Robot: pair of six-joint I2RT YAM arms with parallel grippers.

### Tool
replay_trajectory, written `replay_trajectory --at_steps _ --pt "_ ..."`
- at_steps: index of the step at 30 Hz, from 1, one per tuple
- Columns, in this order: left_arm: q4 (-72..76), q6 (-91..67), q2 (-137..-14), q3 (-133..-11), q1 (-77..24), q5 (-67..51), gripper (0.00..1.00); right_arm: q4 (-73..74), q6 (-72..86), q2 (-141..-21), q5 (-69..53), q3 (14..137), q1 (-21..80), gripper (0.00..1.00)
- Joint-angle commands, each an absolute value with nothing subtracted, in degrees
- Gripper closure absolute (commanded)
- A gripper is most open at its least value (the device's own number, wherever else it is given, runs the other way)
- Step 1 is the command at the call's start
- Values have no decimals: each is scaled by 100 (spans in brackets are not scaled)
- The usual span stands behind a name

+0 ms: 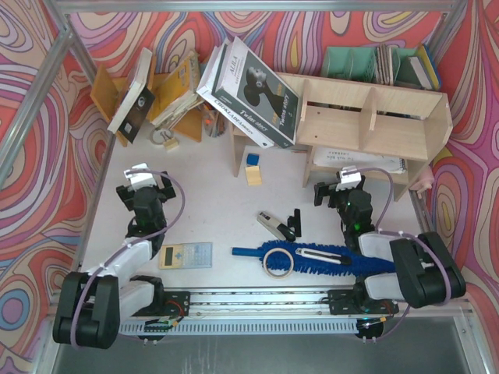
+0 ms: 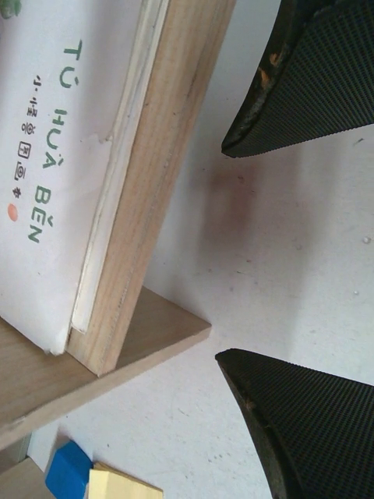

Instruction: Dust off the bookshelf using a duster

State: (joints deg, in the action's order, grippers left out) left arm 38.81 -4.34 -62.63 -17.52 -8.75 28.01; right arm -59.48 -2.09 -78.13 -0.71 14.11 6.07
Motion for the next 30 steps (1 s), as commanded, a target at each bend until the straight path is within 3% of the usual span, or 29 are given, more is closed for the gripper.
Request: replay_trajectory --at_steps 1,14,26,30 --pt "3620 -652 -5989 -1674 -938 2955 2 -5588 -123 -7328 124 1206 798 1" --pt "1950 -1600 -4519 -1700 -1116 3389 2 -3813 -13 -5155 -76 962 1178 1" --pt "-82 -2695 -2970 -2335 -1125 3157 1 -2111 875 -3610 -1266 1905 1194 1" --pt "-700 -3380 -2773 -2680 -1125 3069 2 -1439 1545 -3585 -1472 2579 1187 1"
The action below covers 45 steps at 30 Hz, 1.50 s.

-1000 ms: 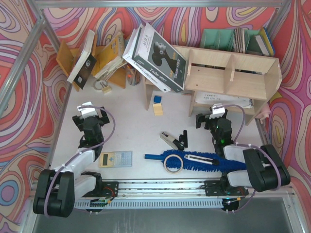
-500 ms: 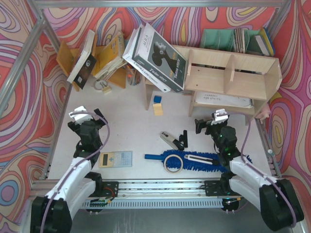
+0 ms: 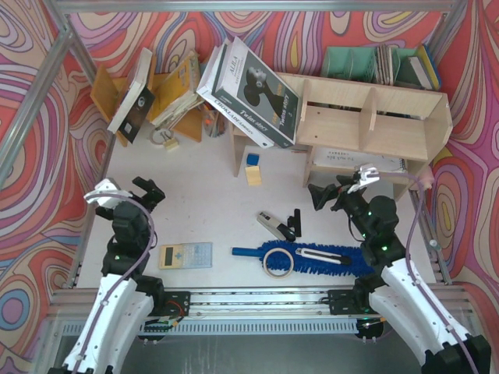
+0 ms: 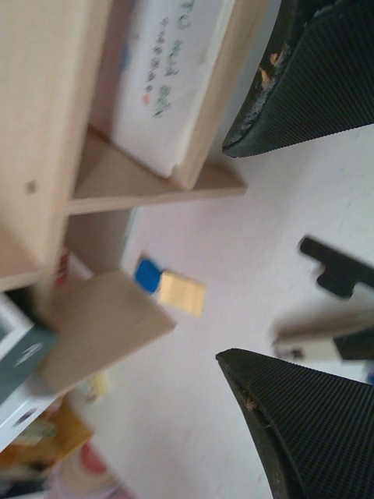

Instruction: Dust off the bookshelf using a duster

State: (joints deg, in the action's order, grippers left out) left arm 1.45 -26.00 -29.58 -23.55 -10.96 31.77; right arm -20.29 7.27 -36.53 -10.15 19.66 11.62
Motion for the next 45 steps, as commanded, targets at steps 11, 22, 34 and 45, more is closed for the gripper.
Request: replay_trajectory --at_steps 11,22,34,45 --pt "-2469 -4396 -2571 -3775 -1125 2518 1 -374 1866 -3791 -2142 3352 1200 2" --pt "-3301 -4209 -3370 -4391 -1129 1462 2 1153 2071 -4472 -315 3744 3239 15" --pt "-3538 -4255 -3687 -4204 -1151 1303 2 2229 2672 -5723 1866 4249 5786 37" --pt "-4142 -4176 -4097 -4795 -1160 1011 2 2292 3061 -6312 1837 4123 6356 53"
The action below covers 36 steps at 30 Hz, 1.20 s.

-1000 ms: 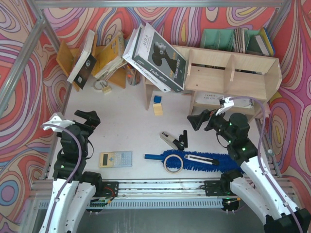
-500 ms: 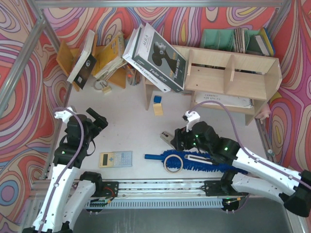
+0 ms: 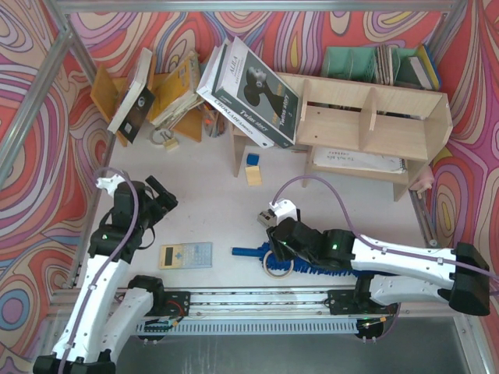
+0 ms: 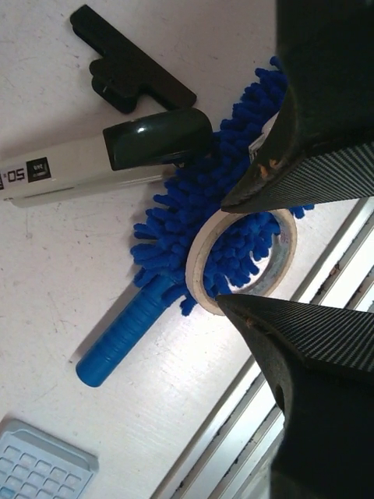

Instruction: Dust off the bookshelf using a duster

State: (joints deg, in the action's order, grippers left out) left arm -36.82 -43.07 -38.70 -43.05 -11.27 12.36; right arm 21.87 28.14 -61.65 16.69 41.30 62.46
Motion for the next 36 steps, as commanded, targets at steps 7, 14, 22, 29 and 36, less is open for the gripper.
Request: replay_trajectory --at_steps 7,14,22,29,36 --pt "-4454 -3556 -4236 -5154 -1169 681 2 2174 3170 -6575 1943 4017 6381 57" --pt "-4739 -3071 -4199 -5670 -1178 422 2 2410 3287 -6568 2066 3985 6381 60" --pt "-4339 -2764 -3784 -5352 -1178 168 2 2644 3341 -6766 2056 4070 6381 61" --pt "-4409 -2758 -3724 -5359 -1178 234 2 2760 3459 -6858 2138 4127 6376 60" --pt "-4419 -2786 -3683 -5352 -1178 275 2 2733 3507 -7066 2223 4139 6381 60"
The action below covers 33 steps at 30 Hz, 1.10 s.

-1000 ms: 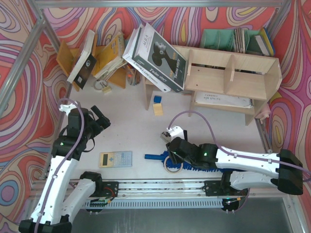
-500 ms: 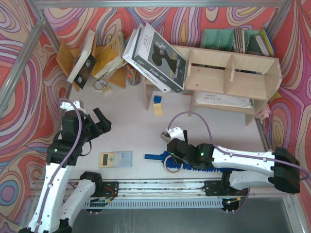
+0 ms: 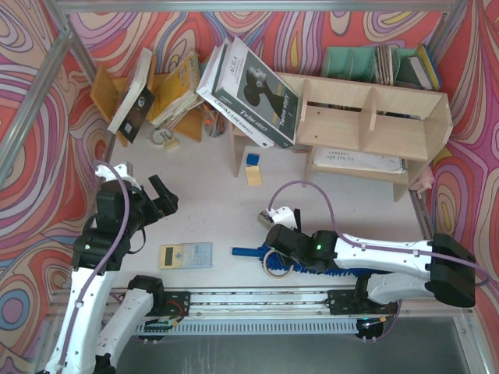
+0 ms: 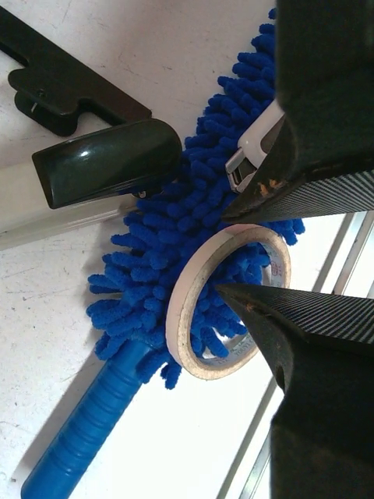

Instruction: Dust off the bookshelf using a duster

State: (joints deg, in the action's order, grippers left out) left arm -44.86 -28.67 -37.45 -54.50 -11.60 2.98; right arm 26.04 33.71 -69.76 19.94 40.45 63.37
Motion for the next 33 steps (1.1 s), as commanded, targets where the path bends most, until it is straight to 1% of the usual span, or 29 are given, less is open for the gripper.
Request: replay_trajectory --at_steps 1,14,25,33 --pt "-4428 -2794 -3683 -5346 -1178 287 2 2717 3505 -7102 2224 4140 6381 60" --pt "-4437 -2804 -3700 -5345 -1178 308 2 2495 3380 -7294 2270 4140 6380 62" --pt "-4447 -2804 -3726 -5349 -1178 325 2 2517 3280 -7270 2293 4204 6376 71" --pt "-4447 -2808 -3761 -5345 -1178 354 2 2620 3198 -7115 2342 4323 6381 74"
